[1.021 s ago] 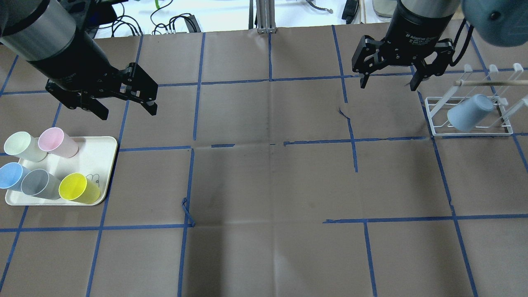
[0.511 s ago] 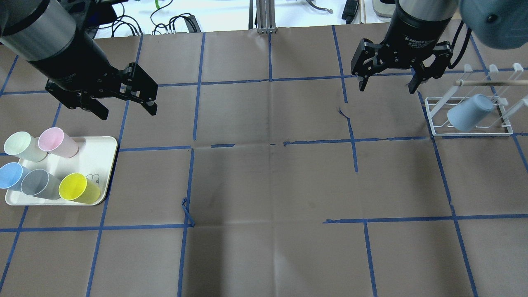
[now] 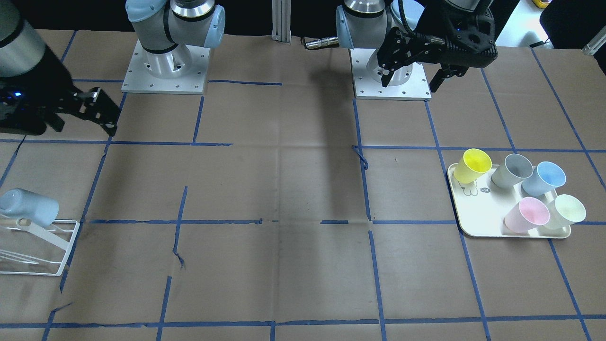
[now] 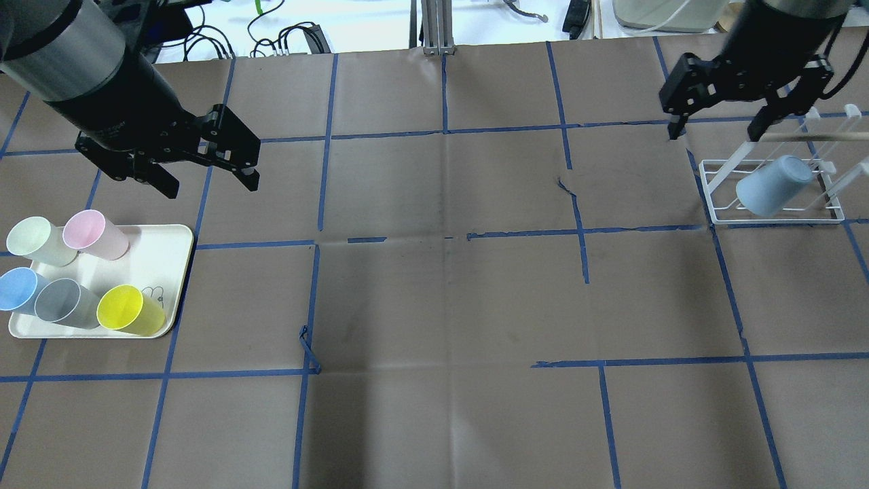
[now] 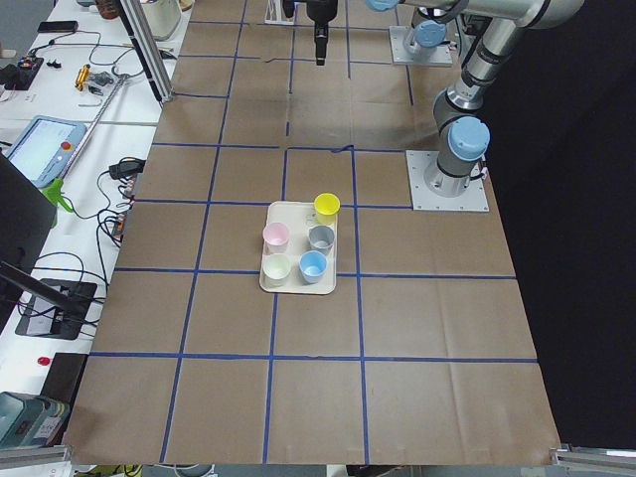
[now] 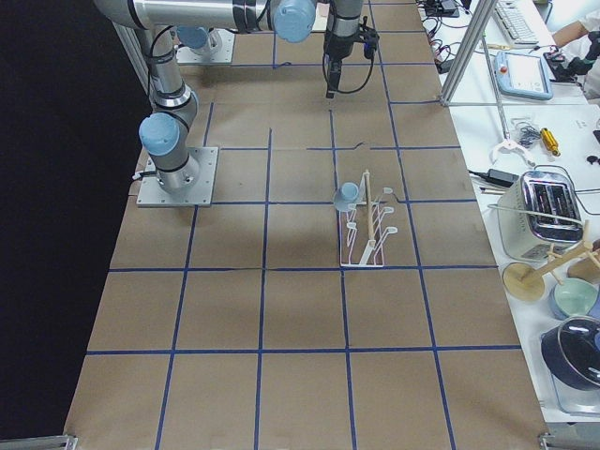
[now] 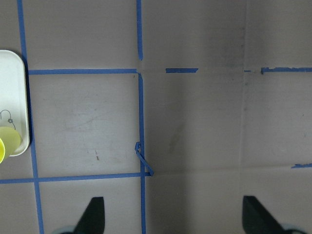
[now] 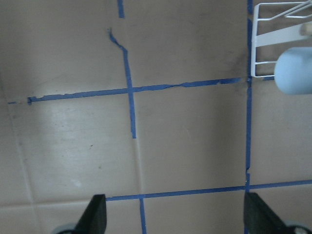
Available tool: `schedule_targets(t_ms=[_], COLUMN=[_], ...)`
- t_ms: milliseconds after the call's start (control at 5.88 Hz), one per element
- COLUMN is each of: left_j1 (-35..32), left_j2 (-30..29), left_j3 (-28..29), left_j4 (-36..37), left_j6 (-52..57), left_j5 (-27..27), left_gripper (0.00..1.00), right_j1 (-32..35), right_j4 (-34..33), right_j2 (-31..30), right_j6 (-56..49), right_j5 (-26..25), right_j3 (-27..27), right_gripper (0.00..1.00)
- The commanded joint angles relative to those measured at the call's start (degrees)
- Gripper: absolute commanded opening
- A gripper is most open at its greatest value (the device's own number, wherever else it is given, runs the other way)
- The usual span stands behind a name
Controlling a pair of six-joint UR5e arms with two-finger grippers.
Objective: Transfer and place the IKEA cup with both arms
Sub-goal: 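Move the right gripper over the light blue cup on the wire rack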
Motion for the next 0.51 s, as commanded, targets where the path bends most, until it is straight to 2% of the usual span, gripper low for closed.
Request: schedule_targets(t_ms=[0,170,340], left_j1=[0.0,0.0,0.0], left_j2=[0.1,0.1,0.1], left_j3=[0.0,0.0,0.0], left_j4=[0.0,0.0,0.0], left_j6=[-0.1,-0.1,-0.1], left_j5=[0.0,0.0,0.0], left_gripper=[0.98,0.98,0.98], right_j1=[-11.2,-15.0,-15.8], right_j4=[-0.6,-2.3,-4.3], right_j2=[1.3,2.9,5.7], right_j6=[-16.3,-21.1,-24.4], right_j5=[-0.4,-0.3,-0.4], right_j3=[0.0,0.1,0.2], right_gripper=[1.00,1.00,1.00])
